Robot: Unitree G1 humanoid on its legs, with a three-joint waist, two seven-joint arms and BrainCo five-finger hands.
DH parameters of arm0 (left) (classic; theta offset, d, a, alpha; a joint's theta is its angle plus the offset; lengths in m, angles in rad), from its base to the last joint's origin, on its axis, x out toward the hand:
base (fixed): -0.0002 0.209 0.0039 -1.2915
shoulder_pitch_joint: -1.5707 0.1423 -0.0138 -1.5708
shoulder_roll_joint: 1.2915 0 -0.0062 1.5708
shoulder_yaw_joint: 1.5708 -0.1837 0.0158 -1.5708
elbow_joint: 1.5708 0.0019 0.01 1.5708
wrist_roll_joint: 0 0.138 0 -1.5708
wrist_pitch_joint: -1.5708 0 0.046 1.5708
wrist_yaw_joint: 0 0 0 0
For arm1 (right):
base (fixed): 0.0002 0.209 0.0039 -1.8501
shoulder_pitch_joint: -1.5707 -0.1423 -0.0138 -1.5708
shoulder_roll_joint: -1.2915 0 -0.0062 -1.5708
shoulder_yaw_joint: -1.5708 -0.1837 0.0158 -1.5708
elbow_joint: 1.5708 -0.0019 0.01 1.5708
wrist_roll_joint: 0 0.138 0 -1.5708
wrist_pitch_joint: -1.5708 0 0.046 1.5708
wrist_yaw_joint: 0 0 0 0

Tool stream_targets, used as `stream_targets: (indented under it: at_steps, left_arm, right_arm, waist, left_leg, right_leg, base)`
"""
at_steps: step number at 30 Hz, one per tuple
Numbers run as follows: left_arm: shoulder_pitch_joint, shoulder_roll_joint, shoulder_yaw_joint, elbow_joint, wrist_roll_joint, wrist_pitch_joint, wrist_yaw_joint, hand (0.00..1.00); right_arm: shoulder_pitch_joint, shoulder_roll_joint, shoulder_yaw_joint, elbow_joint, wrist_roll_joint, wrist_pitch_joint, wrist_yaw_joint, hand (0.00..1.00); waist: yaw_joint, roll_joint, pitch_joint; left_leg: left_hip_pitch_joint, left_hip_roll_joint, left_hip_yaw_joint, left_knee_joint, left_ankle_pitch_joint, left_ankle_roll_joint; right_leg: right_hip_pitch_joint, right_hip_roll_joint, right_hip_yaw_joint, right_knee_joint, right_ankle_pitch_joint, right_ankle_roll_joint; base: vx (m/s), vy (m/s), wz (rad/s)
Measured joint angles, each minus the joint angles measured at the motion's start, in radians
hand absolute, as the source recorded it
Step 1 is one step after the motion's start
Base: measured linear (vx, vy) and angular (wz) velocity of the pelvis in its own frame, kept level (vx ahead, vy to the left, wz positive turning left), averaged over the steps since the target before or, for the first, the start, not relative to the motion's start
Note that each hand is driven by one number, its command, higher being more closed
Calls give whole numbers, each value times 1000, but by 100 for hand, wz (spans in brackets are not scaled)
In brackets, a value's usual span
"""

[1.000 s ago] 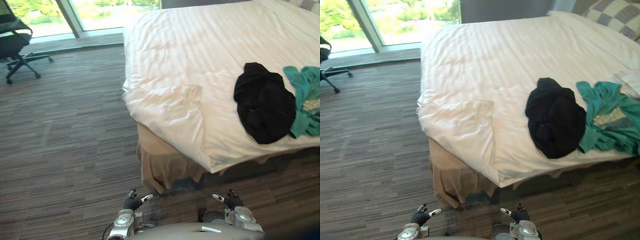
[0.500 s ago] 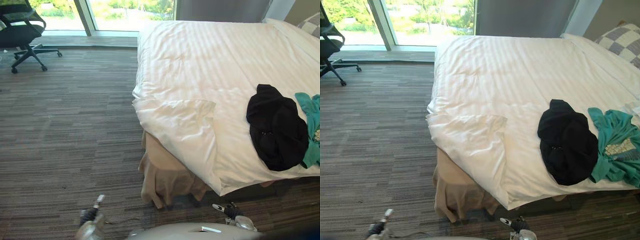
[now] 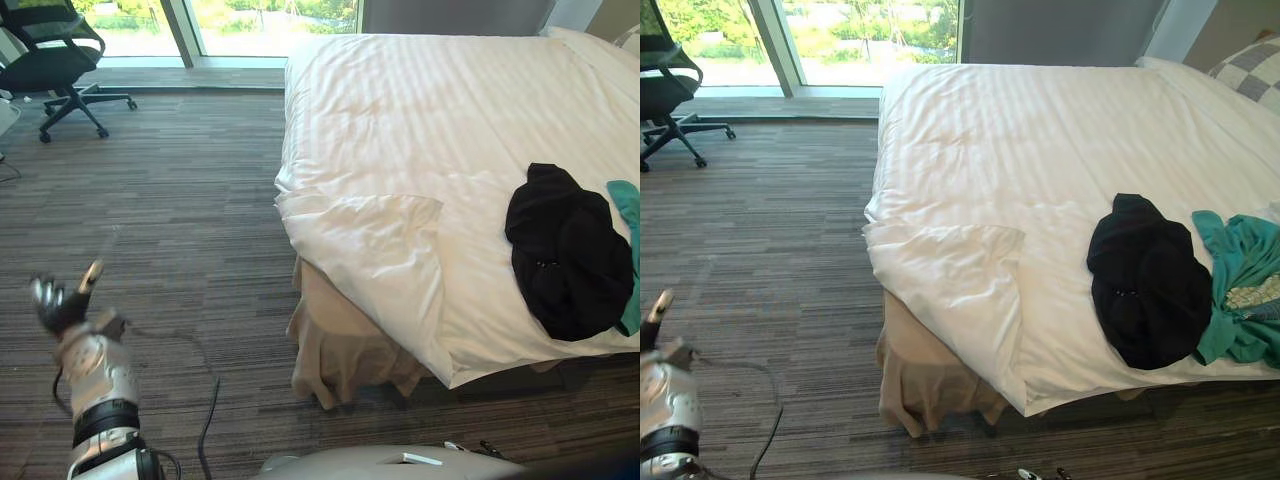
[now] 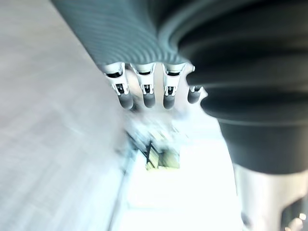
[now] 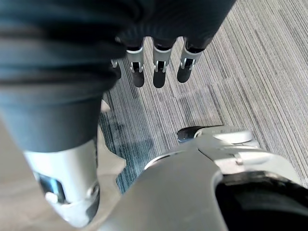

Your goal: Tidy the bed and pick cloth on bed and put in laundry

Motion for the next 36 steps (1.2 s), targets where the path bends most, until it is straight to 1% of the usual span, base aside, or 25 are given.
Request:
stream_targets:
  at_steps: [1, 2, 4, 8, 9, 10, 11, 14, 15, 18, 19, 20, 21, 22, 24, 26, 27, 29, 30, 32, 33, 34, 35, 36]
  left_arm:
    - [0, -2, -32, -46, 56, -1, 2, 0]
    - [1, -5, -68, -90, 137, -4, 7, 0]
    - [0, -21, -115, -138, 217, -3, 15, 0]
    - [1, -53, -248, -227, 365, -1, 6, 0]
    - [1, -59, -259, -231, 382, -1, 0, 0]
    - [-1, -61, -285, -232, 416, 1, -4, 0]
    - [-8, -60, -311, -232, 450, 4, -12, 0]
    - [-42, -60, -377, -232, 510, 20, -29, 0]
    - [-59, -61, -412, -231, 541, 25, -31, 0]
    - [-88, -61, -470, -229, 619, 34, -31, 0]
    - [-122, -63, -505, -226, 657, 42, -31, 0]
    - [-137, -63, -517, -225, 668, 43, -31, 0]
    - [-173, -64, -535, -212, 675, 45, -30, 0]
    - [-189, -64, -541, -200, 689, 46, -30, 0]
    - [-235, -62, -556, -175, 710, 64, -29, 0]
    - [-314, -61, -569, -161, 738, 87, -24, 0]
    - [-338, -60, -569, -161, 747, 90, -22, 0]
    - [-428, -57, -572, -162, 778, 117, -14, 0]
    - [-451, -57, -579, -163, 784, 126, -7, 0]
    - [-526, -57, -599, -173, 829, 150, 13, 0]
    - [-546, -57, -603, -173, 848, 157, 18, 0]
    - [-586, -57, -616, -176, 875, 177, 21, 0]
    - [-602, -57, -620, -182, 887, 182, 21, 0]
    - [-643, -58, -638, -204, 914, 199, 29, 0]
  right_arm:
    - [3, 1, 0, 0, 0, 0, 1, 0]
    - [3, 2, -2, -1, 0, 0, 4, 0]
    - [3, 3, -13, -2, -1, 0, 10, 0]
    - [16, 7, -39, -12, -5, 0, 19, 0]
    - [19, 7, -39, -19, -5, 0, 19, 0]
    - [24, 7, -39, -33, -12, 0, 21, 0]
    - [28, 7, -39, -41, -13, 0, 22, 0]
    - [35, 8, -39, -51, -14, 0, 22, 0]
    - [40, 10, -39, -55, -14, 0, 22, 0]
    - [52, 10, -39, -62, -14, 0, 20, 0]
    - [67, 10, -40, -73, -14, 0, 17, 0]
    - [72, 9, -40, -79, -14, 0, 17, 0]
    - [76, 7, -40, -78, -15, 1, 16, 0]
    - [77, 7, -40, -78, -15, 2, 15, 0]
    - [75, 8, -40, -79, -15, 2, 11, 0]
    - [65, 14, -46, -80, -15, 1, 6, 0]
    - [61, 18, -48, -80, -15, 2, 2, 0]
    - [34, 41, -67, -83, -15, 2, -12, 0]
    - [30, 47, -69, -91, -14, 2, -14, 0]
    - [28, 60, -65, -159, -14, 0, -24, 0]
    - [25, 62, -63, -172, -14, -1, -26, 0]
    - [24, 70, -60, -201, -13, -1, -34, 0]
    - [23, 72, -60, -213, -12, -1, -36, 0]
    - [20, 80, -55, -249, -9, -3, -46, 0]
  waist:
    - [-1, 4, -3]
    - [-6, 6, -3]
    - [-10, 11, -3]
    - [-16, 17, -1]
    - [-23, 18, -2]
    - [-39, 21, -3]
    - [-47, 24, -2]
    - [-47, 24, -2]
    - [-52, 21, -3]
    - [-68, 23, -3]
    - [-72, 25, -7]
    - [-73, 25, -6]
    - [-82, 24, -6]
    - [-90, 23, -5]
    - [-95, 20, -2]
    - [-98, 6, 20]
    - [-96, 1, 29]
    - [-100, -14, 60]
    - [-98, -17, 67]
    - [-94, -15, 77]
    - [-95, -14, 83]
    - [-94, -16, 94]
    - [-94, -16, 99]
    - [-94, -17, 105]
  left_leg:
    - [0, 0, 1, 3, -6, 10]
    - [0, -1, 4, 14, -11, 19]
    - [8, 1, 11, 18, -11, 19]
    - [34, 1, 61, 15, -13, 22]
    - [35, 1, 64, 15, -14, 23]
    - [33, 2, 66, 13, -15, 25]
    - [32, 4, 76, 9, -16, 27]
    - [33, 7, 92, -12, -16, 27]
    - [34, 6, 102, -22, -7, 30]
    - [35, 8, 109, -38, 7, 28]
    - [34, 8, 110, -61, 23, 26]
    - [34, 7, 112, -71, 30, 23]
    - [31, 7, 114, -99, 49, 18]
    - [29, 7, 114, -110, 55, 22]
    - [7, 7, 115, -125, 71, 18]
    - [-29, 5, 119, -121, 80, 16]
    - [-41, 4, 119, -119, 83, 17]
    - [-91, 6, 125, -99, 87, 20]
    - [-105, 7, 134, -89, 86, 18]
    - [-164, 15, 145, -40, 58, 16]
    - [-174, 19, 147, -26, 50, 15]
    - [-197, 25, 151, 14, 31, 12]
    - [-207, 31, 157, 32, 21, 10]
    - [-246, 43, 173, 92, -1, 6]
  right_leg:
    - [0, 0, 1, 1, 0, 0]
    - [1, 0, 4, 2, 0, 0]
    - [2, 3, 12, 3, 9, -12]
    - [-3, 5, 60, 4, 10, -12]
    - [-5, 5, 60, 3, 10, -12]
    - [-11, 6, 60, 2, 10, -12]
    - [-21, 10, 63, 1, 10, -12]
    - [-41, 17, 77, -6, 9, -11]
    - [-50, 19, 85, -10, 8, -11]
    - [-55, 21, 88, -10, 5, -12]
    - [-66, 22, 89, -9, 6, -13]
    - [-74, 23, 90, -8, 6, -13]
    - [-91, 26, 92, -6, 8, -16]
    - [-99, 27, 93, -6, 9, -17]
    - [-126, 28, 95, -6, 14, -25]
    - [-167, 29, 114, 1, 30, -23]
    - [-178, 28, 114, 3, 35, -15]
    - [-223, 27, 123, 11, 58, 13]
    - [-234, 27, 127, 14, 59, 14]
    - [-284, 29, 139, 30, 61, 15]
    - [-289, 28, 142, 34, 61, 15]
    - [-298, 29, 143, 42, 61, 15]
    - [-304, 32, 144, 49, 61, 15]
    - [-325, 37, 151, 70, 61, 15]
  base:
    - [-77, 5, -6]
    - [-64, -3, -10]
    - [-87, -17, -24]
    - [-110, -21, -34]
    - [-124, -48, -29]
    - [-162, -66, -23]
    - [-147, -58, -26]
    - [-163, -66, -34]
    - [-160, -75, -26]
    - [-161, -73, -12]
    - [-143, -70, 0]
    - [-132, -71, 1]
    - [-73, -40, 1]
    - [-99, -56, 2]
    - [-59, -33, -2]
    - [-29, -22, -9]
    - [-10, -16, 4]
    - [0, 0, 0]
    - [6, -28, -13]
    - [33, -16, -10]
    - [59, -1, -5]
    - [52, 7, -4]
    - [55, 4, -4]
    - [37, 0, -2]
